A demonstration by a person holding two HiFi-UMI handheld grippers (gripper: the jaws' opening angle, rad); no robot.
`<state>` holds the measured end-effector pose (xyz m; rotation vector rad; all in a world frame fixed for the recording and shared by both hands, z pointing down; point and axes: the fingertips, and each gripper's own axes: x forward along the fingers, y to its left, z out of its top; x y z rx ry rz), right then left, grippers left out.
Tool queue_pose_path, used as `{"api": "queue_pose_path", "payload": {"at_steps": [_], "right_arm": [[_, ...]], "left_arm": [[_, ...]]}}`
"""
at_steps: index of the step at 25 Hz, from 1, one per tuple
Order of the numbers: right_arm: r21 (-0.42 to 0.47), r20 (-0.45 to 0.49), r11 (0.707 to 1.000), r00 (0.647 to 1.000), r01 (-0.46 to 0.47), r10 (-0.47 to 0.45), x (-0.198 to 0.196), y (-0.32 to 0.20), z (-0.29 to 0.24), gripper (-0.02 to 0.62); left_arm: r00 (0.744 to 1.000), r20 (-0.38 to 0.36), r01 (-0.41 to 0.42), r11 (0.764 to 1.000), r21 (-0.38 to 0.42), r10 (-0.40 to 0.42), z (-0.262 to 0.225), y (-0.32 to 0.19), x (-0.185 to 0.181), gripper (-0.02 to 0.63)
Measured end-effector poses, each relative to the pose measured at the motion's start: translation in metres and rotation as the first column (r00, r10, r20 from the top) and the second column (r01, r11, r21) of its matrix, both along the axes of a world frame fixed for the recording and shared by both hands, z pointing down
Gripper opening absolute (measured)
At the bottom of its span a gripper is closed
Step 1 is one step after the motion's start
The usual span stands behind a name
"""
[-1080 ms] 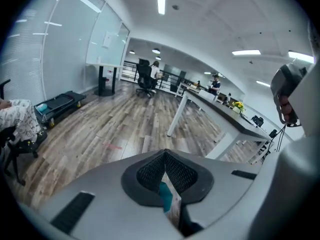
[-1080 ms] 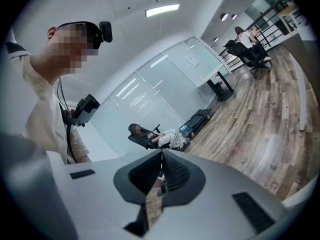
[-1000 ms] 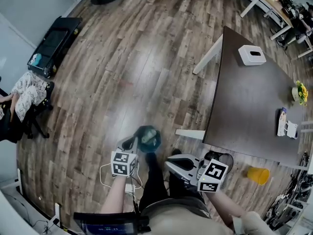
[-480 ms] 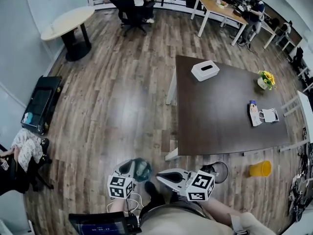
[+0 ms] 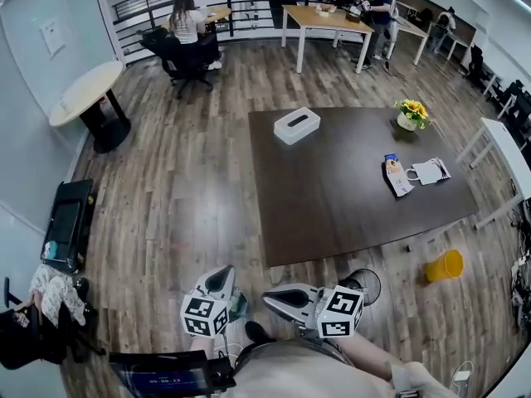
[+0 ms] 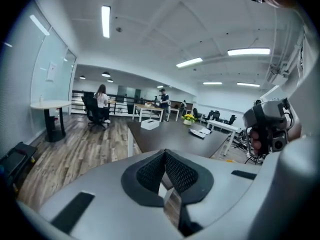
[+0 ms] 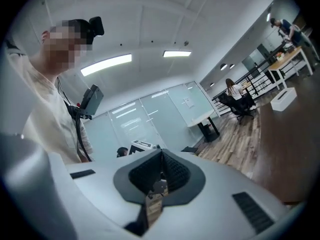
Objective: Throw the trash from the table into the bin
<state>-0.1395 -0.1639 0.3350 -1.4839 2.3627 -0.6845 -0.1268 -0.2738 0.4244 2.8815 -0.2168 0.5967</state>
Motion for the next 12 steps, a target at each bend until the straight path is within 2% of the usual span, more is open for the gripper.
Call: {"api": "queue_pose_path", "payload": {"at_steps": [7, 12], "right_arm": [[0.07, 0.114, 0.994, 0.991, -0.084, 0.076, 0.06, 0.096, -0.017, 0.014], [0.106, 0.136, 0.985, 0.983, -0.138, 0.123, 0.101, 0.17, -0.023, 0.014]], "left_arm": [[0.995, -0.042, -0.088, 0.991, 0.104, 0.093, -0.046, 0.102, 0.064, 0.014], [0.988, -0.049, -0.139, 0.979, 0.153, 0.148, -0.061, 0.174, 0.105, 0.014]]}}
